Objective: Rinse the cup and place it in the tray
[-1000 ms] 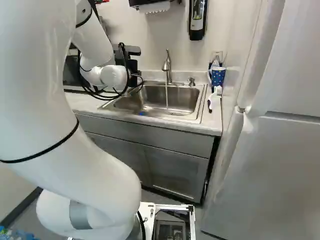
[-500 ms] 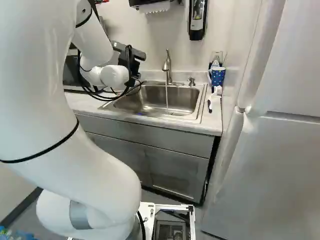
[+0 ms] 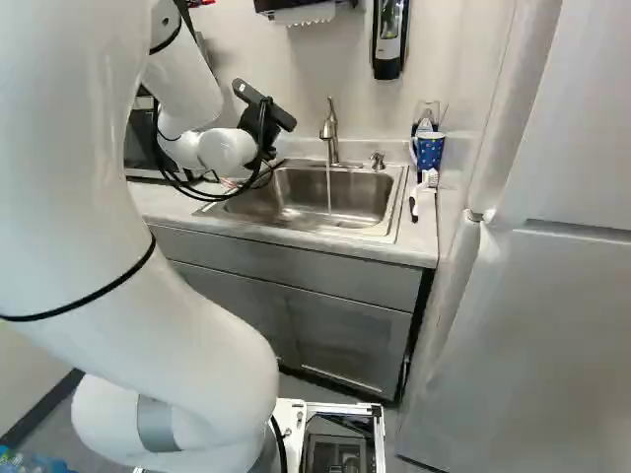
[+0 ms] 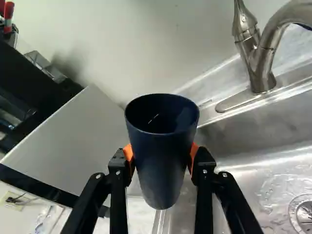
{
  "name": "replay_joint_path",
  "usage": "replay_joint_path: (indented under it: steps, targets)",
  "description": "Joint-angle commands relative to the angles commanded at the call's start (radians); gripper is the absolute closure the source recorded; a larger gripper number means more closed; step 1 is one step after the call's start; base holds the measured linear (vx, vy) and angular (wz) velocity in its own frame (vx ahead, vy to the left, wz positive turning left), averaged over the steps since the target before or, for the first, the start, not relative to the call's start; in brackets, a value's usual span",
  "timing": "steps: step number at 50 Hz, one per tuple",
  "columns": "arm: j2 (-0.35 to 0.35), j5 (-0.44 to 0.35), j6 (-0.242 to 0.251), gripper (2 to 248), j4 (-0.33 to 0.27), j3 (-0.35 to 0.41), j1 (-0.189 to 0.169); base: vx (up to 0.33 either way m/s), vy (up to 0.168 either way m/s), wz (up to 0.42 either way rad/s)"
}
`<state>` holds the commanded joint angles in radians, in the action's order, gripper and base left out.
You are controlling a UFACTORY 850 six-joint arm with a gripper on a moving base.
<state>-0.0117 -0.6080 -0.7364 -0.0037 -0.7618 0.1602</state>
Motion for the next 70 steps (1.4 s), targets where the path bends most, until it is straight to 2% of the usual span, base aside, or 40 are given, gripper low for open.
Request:
replay_joint_path:
  steps: [70]
  targets:
    - [0.0, 0.0, -0.736, 126, 0.0, 0.0, 0.0, 0.0, 0.0, 0.0]
